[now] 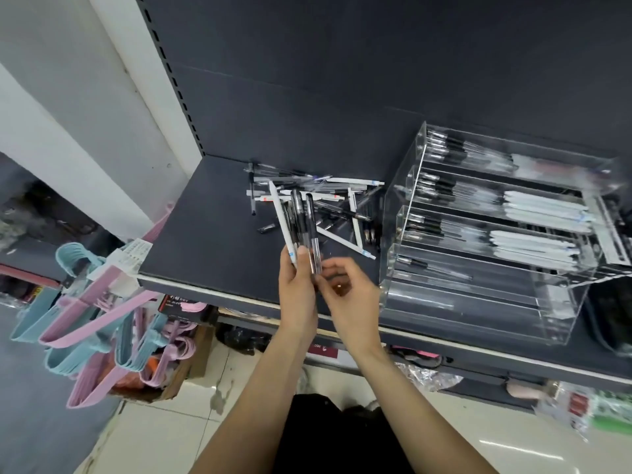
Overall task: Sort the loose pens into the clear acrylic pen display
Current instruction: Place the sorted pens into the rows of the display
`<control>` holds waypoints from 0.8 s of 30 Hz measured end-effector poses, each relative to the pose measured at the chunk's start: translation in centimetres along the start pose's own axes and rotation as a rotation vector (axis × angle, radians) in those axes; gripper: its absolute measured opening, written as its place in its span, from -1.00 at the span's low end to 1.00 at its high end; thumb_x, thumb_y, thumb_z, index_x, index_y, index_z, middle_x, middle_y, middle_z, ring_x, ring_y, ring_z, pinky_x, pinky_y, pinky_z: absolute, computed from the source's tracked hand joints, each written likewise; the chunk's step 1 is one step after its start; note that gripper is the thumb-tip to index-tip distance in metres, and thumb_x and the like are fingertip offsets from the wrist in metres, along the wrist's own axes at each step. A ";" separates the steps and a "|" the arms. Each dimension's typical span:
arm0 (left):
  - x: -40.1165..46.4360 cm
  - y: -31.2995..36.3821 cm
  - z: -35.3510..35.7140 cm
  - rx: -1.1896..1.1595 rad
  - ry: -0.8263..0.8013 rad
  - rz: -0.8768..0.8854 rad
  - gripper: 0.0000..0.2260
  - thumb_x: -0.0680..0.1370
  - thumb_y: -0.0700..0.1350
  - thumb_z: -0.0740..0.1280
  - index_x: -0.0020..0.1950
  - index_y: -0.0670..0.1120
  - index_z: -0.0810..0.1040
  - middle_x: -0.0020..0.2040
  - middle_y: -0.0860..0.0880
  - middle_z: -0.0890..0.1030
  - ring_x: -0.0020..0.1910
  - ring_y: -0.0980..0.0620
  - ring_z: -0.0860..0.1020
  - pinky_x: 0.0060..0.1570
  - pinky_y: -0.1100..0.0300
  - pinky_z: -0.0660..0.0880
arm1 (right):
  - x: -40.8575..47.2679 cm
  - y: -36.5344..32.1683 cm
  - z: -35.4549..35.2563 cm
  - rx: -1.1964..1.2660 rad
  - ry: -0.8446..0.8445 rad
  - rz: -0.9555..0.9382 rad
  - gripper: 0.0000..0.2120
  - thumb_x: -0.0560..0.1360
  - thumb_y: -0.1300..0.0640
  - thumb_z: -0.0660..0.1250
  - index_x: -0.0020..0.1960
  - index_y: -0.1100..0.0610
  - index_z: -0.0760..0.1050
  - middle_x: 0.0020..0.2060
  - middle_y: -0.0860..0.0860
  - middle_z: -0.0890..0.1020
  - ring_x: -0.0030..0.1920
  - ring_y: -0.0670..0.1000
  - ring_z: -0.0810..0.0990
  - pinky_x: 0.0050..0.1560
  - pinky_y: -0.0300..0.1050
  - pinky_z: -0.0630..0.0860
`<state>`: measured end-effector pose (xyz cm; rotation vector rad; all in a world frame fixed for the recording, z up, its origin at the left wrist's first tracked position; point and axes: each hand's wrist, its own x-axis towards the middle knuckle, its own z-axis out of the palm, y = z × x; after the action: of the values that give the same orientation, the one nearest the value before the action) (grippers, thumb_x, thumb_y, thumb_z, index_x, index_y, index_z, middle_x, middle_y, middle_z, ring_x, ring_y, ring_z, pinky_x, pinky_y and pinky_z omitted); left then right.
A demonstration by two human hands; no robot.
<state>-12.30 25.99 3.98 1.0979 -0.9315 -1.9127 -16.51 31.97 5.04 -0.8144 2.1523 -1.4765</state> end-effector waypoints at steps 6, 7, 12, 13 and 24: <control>-1.4 -1.7 1.0 -0.009 -0.050 -0.081 -0.86 0.65 -0.07 0.14 0.04 -0.08 0.46 -0.08 -0.06 0.56 -0.07 0.03 0.55 0.02 0.09 0.51 | -0.9 1.0 -1.9 0.025 -0.023 0.088 -0.81 0.45 0.30 0.40 -0.01 0.11 0.48 -0.21 -0.19 0.59 -0.21 -0.18 0.59 -0.13 -0.33 0.53; -1.8 -2.0 1.3 -0.031 -0.062 -0.088 -0.85 0.65 -0.09 0.13 0.07 -0.11 0.45 -0.05 -0.08 0.58 -0.04 0.03 0.56 0.00 0.11 0.53 | -1.0 1.3 -2.5 0.010 -0.037 0.089 -0.81 0.44 0.30 0.41 -0.02 0.11 0.49 -0.23 -0.18 0.59 -0.22 -0.18 0.59 -0.14 -0.33 0.53; -4.4 -4.3 3.6 -0.091 -0.058 -0.120 -0.87 0.66 -0.13 0.11 0.09 -0.14 0.41 -0.09 -0.05 0.62 -0.15 0.05 0.61 -0.18 0.22 0.59 | -1.7 2.9 -7.0 -0.044 -0.135 0.061 -0.83 0.42 0.30 0.42 -0.03 0.14 0.53 -0.23 -0.09 0.64 -0.21 -0.16 0.63 -0.11 -0.27 0.58; -4.9 -4.9 4.1 -0.075 -0.046 -0.103 -0.88 0.66 -0.13 0.12 0.08 -0.14 0.41 -0.09 -0.07 0.61 -0.15 0.04 0.60 -0.17 0.20 0.59 | -1.8 3.3 -8.1 -0.050 -0.158 0.047 -0.84 0.43 0.29 0.43 -0.03 0.14 0.54 -0.21 -0.08 0.65 -0.19 -0.16 0.64 -0.09 -0.27 0.58; -9.5 -10.0 10.3 0.107 0.238 0.075 -0.87 0.67 -0.16 0.09 -0.05 -0.02 0.33 -0.22 0.04 0.52 -0.41 0.18 0.42 -0.42 0.33 0.36 | 3.4 9.2 -26.0 -0.457 -0.118 -0.319 -0.91 0.47 0.23 0.40 -0.05 0.10 0.61 -0.18 -0.06 0.67 -0.25 -0.13 0.62 -0.14 -0.28 0.56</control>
<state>-20.43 41.13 2.90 1.3027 -0.9352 -1.6454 -37.34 50.36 5.76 -1.4199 2.3830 -1.0366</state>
